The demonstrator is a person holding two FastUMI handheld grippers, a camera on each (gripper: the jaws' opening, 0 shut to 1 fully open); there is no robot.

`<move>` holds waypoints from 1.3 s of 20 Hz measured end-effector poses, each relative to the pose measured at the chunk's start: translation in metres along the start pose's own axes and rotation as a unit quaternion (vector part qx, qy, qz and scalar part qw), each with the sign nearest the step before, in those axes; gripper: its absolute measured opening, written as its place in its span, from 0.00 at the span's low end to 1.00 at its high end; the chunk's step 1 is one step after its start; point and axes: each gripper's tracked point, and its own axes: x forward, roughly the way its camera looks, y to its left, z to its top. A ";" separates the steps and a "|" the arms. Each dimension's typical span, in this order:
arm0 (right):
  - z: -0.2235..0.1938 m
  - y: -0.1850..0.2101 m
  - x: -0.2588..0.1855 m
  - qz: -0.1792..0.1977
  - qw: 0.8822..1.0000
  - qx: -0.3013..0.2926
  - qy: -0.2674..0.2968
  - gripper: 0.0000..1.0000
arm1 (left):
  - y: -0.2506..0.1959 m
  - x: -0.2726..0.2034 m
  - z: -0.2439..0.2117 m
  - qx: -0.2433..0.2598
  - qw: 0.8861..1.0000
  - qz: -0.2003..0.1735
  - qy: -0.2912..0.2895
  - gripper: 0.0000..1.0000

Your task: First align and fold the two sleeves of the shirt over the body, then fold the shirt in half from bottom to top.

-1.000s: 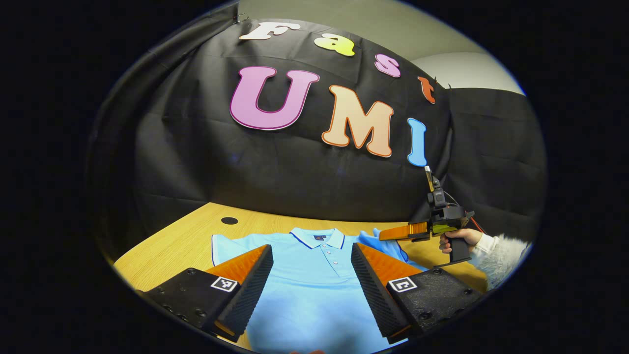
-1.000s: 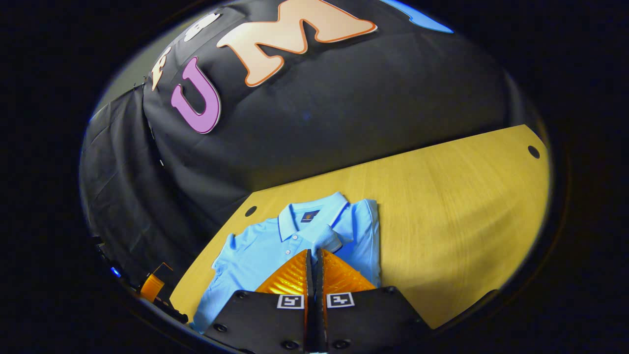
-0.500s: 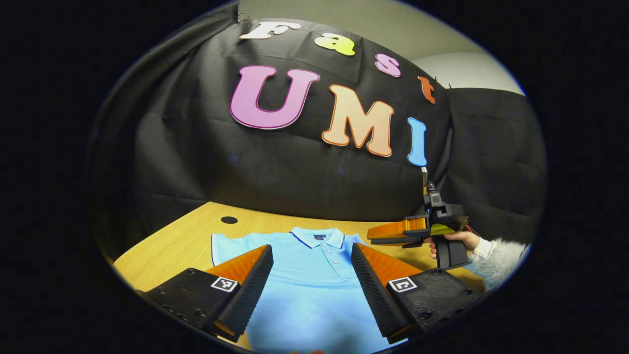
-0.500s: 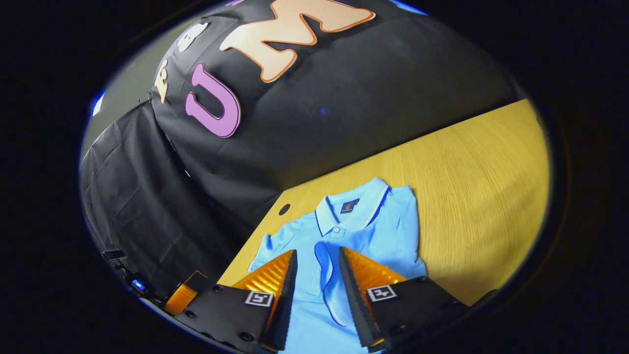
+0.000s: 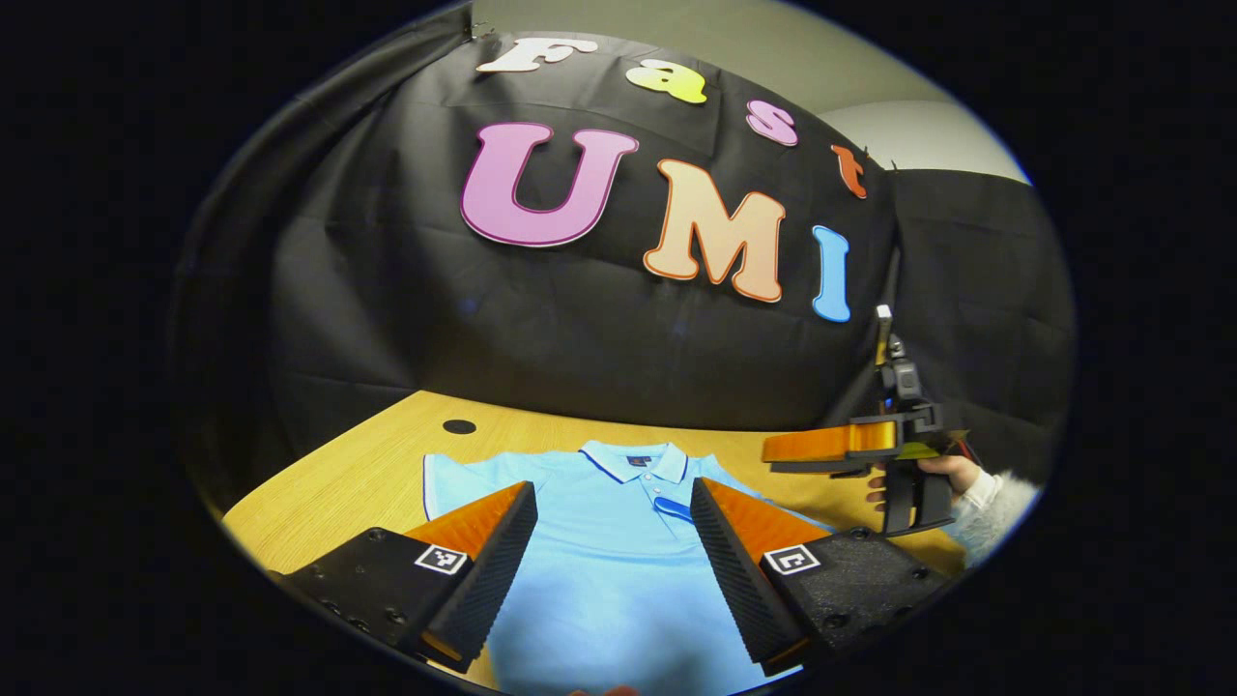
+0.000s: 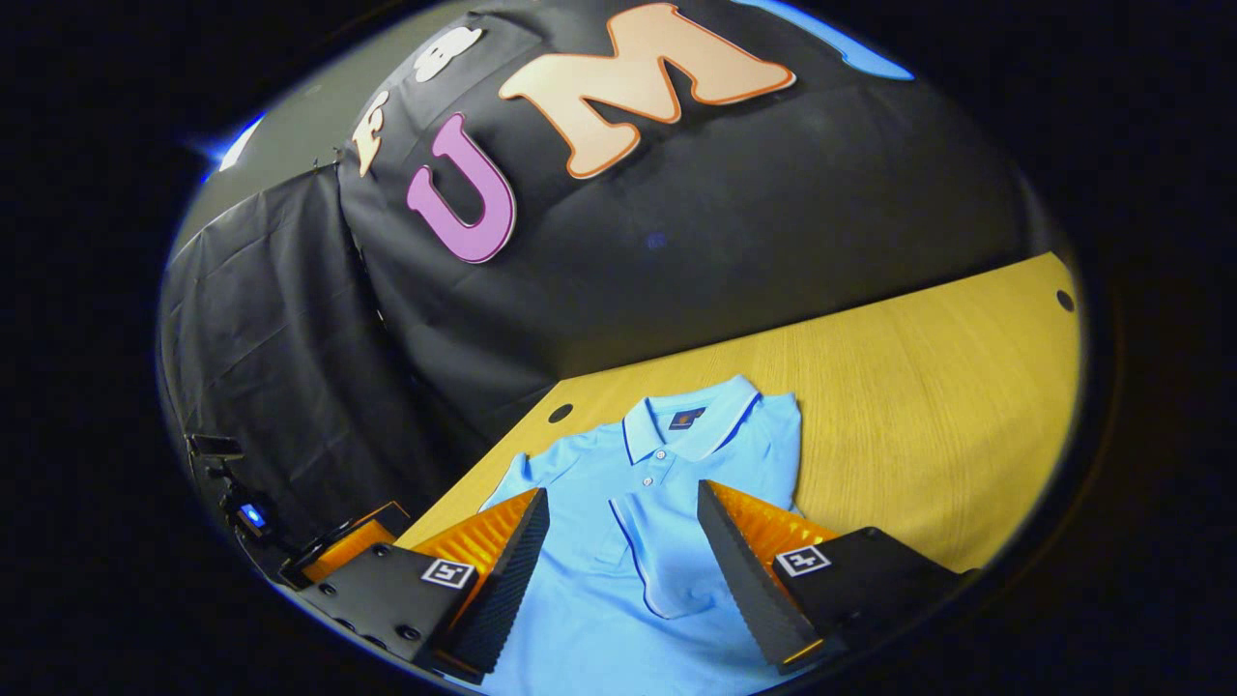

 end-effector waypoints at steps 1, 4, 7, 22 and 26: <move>0.000 0.001 -0.009 -0.004 1.000 -0.011 -0.008 0.97 | 0.004 0.000 -0.001 -0.002 1.000 0.006 0.004 0.95; 0.000 0.004 -0.033 -0.005 0.999 -0.032 -0.032 0.97 | 0.016 0.005 -0.004 -0.003 1.000 0.025 0.012 0.95; -0.002 0.002 -0.051 -0.010 0.996 -0.067 -0.058 0.97 | 0.032 0.012 -0.005 0.005 0.999 0.047 0.021 0.95; -0.009 0.003 -0.093 0.005 0.992 -0.093 -0.082 0.97 | 0.120 0.082 -0.011 0.026 0.984 0.093 0.152 0.95; -0.004 0.003 -0.100 0.004 0.991 -0.093 -0.092 0.97 | 0.139 0.099 -0.037 0.025 0.972 0.099 0.213 0.95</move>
